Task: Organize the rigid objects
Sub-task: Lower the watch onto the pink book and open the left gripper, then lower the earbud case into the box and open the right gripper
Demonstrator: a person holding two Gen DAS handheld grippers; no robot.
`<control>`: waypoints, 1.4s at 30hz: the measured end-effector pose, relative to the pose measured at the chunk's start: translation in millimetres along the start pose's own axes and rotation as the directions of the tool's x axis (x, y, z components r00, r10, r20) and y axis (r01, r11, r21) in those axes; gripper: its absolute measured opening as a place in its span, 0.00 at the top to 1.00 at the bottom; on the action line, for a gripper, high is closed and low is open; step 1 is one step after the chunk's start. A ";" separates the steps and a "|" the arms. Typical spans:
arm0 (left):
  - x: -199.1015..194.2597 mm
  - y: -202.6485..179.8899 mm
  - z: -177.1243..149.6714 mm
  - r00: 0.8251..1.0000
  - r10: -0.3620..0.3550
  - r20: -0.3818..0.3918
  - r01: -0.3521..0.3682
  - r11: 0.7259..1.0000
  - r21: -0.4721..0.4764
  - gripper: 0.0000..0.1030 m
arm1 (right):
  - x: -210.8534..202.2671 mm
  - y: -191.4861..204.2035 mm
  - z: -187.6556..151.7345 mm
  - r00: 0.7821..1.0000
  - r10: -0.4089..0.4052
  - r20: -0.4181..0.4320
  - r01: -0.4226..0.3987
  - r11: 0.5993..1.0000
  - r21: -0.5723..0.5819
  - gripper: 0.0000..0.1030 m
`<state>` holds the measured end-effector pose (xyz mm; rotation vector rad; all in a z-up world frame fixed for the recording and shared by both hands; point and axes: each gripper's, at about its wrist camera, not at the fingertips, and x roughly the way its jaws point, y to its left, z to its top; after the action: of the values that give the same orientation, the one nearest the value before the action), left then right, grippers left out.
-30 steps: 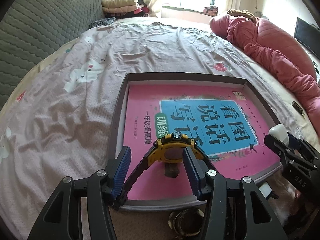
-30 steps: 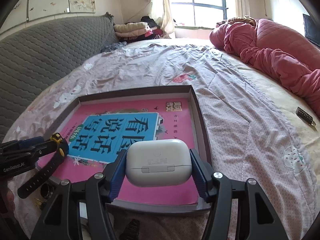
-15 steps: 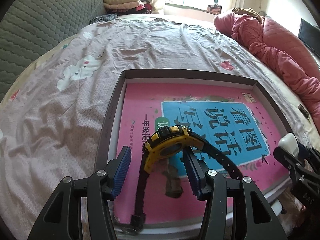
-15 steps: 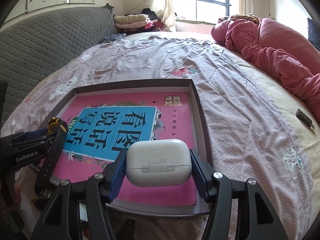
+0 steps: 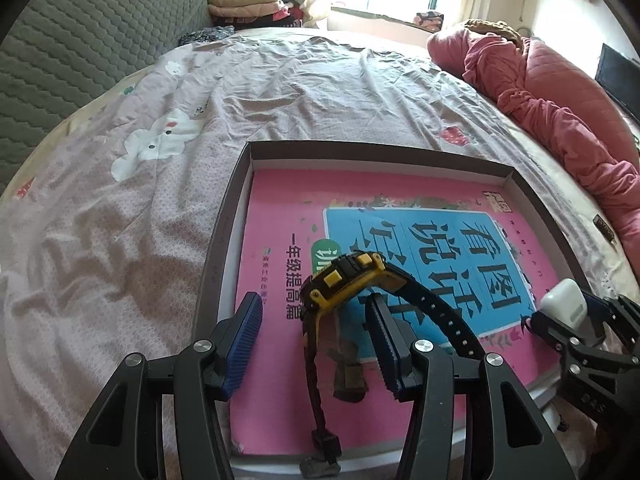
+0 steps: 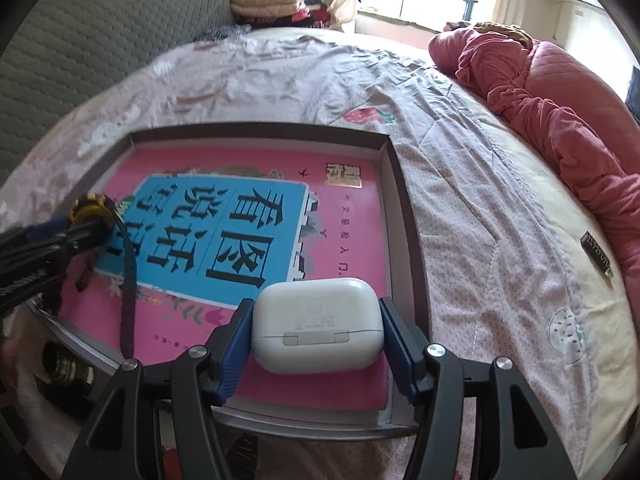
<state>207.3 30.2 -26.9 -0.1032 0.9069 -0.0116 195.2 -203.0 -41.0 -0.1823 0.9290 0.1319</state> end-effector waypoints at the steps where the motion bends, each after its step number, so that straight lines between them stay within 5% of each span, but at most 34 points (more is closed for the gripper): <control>1: -1.6 1.0 -0.7 1.000 -0.001 0.001 0.001 1.000 -0.001 0.46 | 0.7 -0.6 0.7 1.000 0.006 -0.009 -0.006 1.000 0.007 0.42; 17: -18.4 2.6 -20.2 0.999 -0.046 -0.006 0.046 0.999 -0.014 0.46 | 5.9 -4.5 7.3 0.994 0.023 -0.107 -0.017 0.998 0.061 0.41; 42: -32.2 2.8 -28.1 1.000 -0.022 -0.004 0.021 0.999 -0.034 0.40 | -3.7 -0.9 -5.3 0.998 0.019 -0.059 -0.015 0.998 0.062 0.42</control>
<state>165.2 32.3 -19.0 -0.1444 0.9103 -0.0166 189.1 -205.1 -40.9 -0.1214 0.9929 0.1139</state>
